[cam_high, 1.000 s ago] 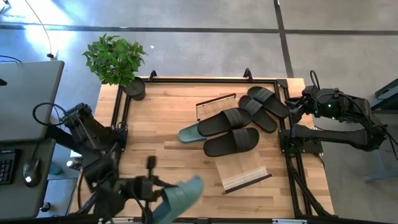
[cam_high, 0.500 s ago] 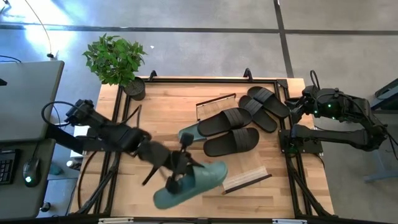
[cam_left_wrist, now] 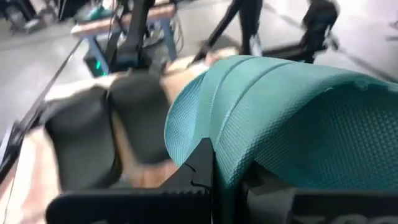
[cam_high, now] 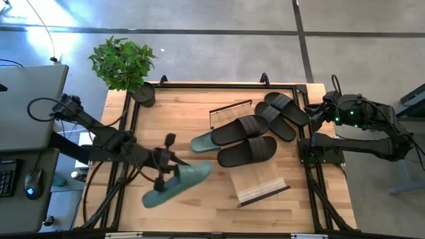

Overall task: Pick and place slides into the shelf
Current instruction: Move the green slides under the shelf

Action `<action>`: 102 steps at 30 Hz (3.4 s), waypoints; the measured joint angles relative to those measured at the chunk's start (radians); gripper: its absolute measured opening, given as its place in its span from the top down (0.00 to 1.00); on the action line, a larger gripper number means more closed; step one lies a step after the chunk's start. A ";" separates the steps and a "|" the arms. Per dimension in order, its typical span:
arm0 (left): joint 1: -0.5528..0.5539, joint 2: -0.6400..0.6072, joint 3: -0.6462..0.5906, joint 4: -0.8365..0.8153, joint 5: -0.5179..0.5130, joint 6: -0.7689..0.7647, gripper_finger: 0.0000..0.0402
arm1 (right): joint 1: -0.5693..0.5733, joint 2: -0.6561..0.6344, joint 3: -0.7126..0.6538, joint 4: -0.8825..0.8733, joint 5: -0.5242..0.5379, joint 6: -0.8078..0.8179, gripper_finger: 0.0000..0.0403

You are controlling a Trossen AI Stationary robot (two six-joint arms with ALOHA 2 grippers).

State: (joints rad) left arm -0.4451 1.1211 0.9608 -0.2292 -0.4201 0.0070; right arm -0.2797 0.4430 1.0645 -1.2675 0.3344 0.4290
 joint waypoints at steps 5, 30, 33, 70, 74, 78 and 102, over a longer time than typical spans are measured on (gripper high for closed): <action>-0.007 -0.048 -0.143 -0.004 -0.009 -0.015 1.00 | 0.000 0.000 0.000 0.000 0.000 0.025 0.78; 0.196 0.238 -0.280 0.124 0.112 0.507 1.00 | 0.000 0.000 0.000 -0.001 0.050 0.095 0.78; 0.236 0.296 -0.280 0.199 0.144 0.582 1.00 | 0.000 0.000 0.000 -0.001 0.051 0.095 0.78; 0.412 0.651 0.009 0.247 0.252 0.875 0.89 | 0.000 0.000 0.000 -0.016 0.059 0.087 0.78; 0.412 0.651 0.009 0.244 0.251 0.875 0.81 | 0.000 0.000 0.000 -0.017 0.059 0.087 0.78; 0.412 0.651 0.009 0.237 0.243 0.875 0.72 | 0.000 0.000 0.000 -0.017 0.059 0.087 0.78; 0.300 0.501 0.009 -0.046 -0.070 0.697 0.55 | 0.000 0.000 0.000 -0.018 0.060 0.087 0.78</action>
State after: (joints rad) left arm -0.1447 1.6216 0.9695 -0.2753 -0.4901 0.7036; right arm -0.2797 0.4431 1.0649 -1.2850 0.3945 0.5156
